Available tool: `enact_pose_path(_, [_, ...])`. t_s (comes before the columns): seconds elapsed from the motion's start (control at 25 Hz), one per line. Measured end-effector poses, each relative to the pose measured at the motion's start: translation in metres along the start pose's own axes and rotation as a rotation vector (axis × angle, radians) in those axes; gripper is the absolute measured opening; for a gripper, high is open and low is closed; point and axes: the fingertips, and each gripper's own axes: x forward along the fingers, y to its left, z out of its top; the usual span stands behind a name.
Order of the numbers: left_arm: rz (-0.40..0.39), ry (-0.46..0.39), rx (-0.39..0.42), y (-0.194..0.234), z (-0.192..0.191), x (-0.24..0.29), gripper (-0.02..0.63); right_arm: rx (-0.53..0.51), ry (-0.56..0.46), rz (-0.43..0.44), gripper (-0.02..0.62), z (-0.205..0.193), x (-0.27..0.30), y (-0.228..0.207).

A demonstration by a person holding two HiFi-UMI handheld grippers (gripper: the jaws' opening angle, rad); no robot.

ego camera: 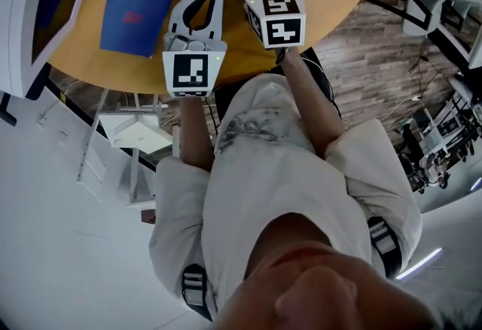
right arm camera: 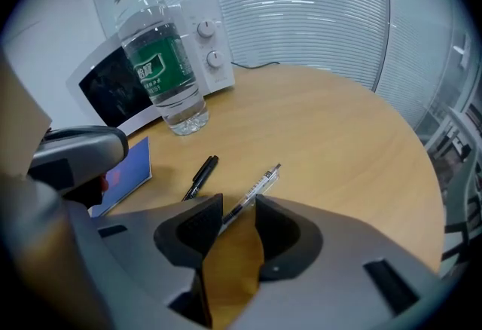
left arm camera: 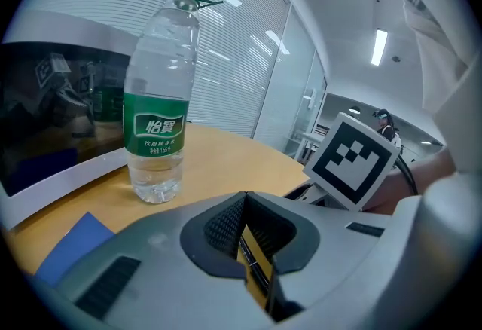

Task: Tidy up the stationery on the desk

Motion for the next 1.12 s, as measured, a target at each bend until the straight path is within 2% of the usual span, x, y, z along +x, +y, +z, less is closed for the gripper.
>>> enact_pose_path(0.08, [0.027,-0.002,-0.004,-0.003,0.001,-0.002,0.008,-0.016,-0.002,0.019,0.192,0.002,0.002,0.001])
enact_pose_path(0.24, [0.096,-0.01,-0.022,-0.006,0.003,-0.007,0.008,-0.124,0.001,0.05,0.183,0.008,0.007,0.011])
enact_pose_path(0.48, [0.197,-0.027,-0.065,-0.008,0.005,-0.009,0.008,-0.207,0.033,0.152,0.175,0.006,0.005,0.011])
enact_pose_path(0.6, [0.233,-0.035,-0.083,-0.011,0.005,-0.006,0.008,-0.272,0.04,0.175,0.17,0.006,0.002,0.007])
enact_pose_path(0.76, [0.273,-0.033,-0.112,-0.019,0.002,-0.003,0.008,-0.358,0.043,0.193,0.112,0.004,-0.005,-0.001])
enact_pose_path(0.96, [0.329,-0.024,-0.15,-0.025,-0.008,0.001,0.008,-0.388,0.049,0.234,0.109,0.0,-0.008,-0.01])
enact_pose_path(1.12, [0.343,0.006,-0.179,-0.03,-0.021,0.009,0.008,-0.393,0.055,0.239,0.109,-0.002,-0.008,-0.021])
